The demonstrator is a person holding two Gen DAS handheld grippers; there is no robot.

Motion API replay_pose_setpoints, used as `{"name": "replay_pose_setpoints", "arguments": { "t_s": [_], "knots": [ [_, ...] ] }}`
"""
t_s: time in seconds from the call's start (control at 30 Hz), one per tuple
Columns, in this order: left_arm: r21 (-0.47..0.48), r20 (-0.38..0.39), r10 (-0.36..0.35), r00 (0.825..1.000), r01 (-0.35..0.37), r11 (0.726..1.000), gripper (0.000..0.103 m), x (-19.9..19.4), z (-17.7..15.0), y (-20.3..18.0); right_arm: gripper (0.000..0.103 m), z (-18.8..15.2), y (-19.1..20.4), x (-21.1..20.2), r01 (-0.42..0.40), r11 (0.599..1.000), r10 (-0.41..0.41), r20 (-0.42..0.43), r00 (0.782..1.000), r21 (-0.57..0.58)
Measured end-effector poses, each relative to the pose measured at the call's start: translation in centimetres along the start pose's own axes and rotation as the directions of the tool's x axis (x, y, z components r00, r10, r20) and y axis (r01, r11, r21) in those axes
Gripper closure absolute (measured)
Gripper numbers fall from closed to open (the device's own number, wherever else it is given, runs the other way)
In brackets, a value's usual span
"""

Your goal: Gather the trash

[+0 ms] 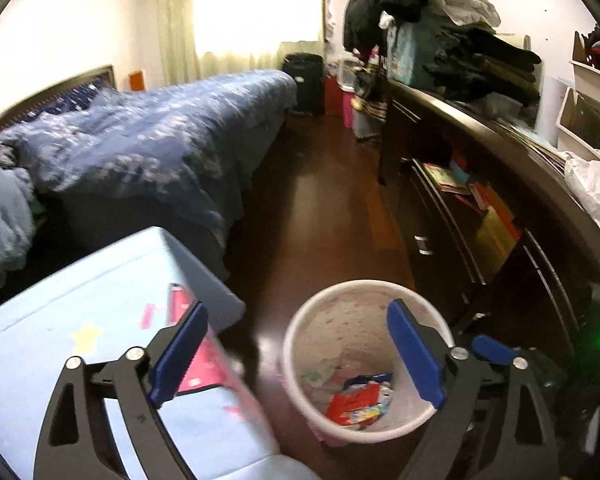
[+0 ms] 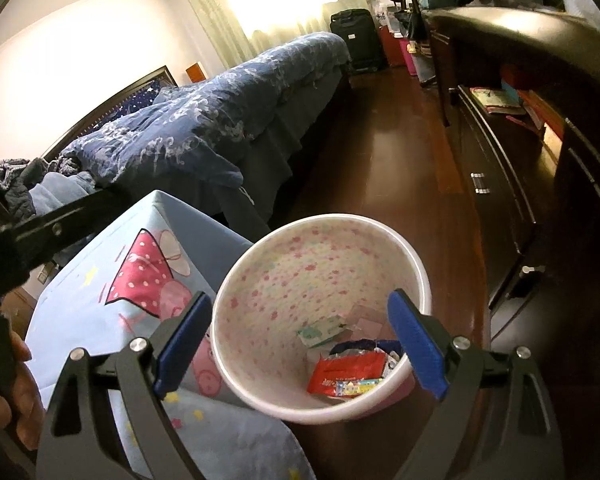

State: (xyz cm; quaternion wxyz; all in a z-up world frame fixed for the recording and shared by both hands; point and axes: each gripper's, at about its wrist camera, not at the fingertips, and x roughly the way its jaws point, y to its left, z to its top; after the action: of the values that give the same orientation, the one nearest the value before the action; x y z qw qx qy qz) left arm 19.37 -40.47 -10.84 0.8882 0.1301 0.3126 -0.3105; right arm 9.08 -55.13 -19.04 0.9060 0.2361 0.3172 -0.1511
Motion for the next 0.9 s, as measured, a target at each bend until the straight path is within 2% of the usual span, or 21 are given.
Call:
{"name": "replay_pose_setpoints", "arguments": {
  "t_s": [0.17,0.37,0.57,0.67,0.8,0.9],
  "knots": [
    [-0.022,0.051,0.129,0.990,-0.128,0.992,0.004,-3.8,-1.7,2.4,0.005,-0.9,2.7,-2.6,0.015,0.999,-0.014,0.023,1.000,-0.039],
    [-0.087,0.062,0.275,0.959,-0.269,0.959,0.004,-8.5,-4.5,6.3,0.004,-3.6,8.3,-5.6,-0.028,0.993,0.031,0.025,0.999,-0.115],
    [-0.198,0.061,0.420,0.905,-0.401,0.894,0.004,-15.4,-8.4,11.2,0.004,-7.3,15.5,-9.1,-0.117,0.969,0.120,0.004,0.993,-0.216],
    [-0.248,0.030,0.451,0.892,-0.431,0.868,0.004,-18.3,-10.5,13.3,0.004,-9.1,18.6,-10.7,-0.131,0.956,0.136,0.000,0.991,-0.263],
    [-0.296,-0.004,0.510,0.860,-0.488,0.821,0.004,-22.1,-13.5,15.0,0.004,-11.0,22.1,-12.6,-0.166,0.934,0.165,-0.031,0.986,-0.317],
    [-0.336,-0.019,0.525,0.851,-0.500,0.798,0.004,-24.6,-15.5,15.9,0.004,-12.4,24.7,-14.0,-0.195,0.911,0.187,-0.060,0.981,-0.362]
  ]
}}
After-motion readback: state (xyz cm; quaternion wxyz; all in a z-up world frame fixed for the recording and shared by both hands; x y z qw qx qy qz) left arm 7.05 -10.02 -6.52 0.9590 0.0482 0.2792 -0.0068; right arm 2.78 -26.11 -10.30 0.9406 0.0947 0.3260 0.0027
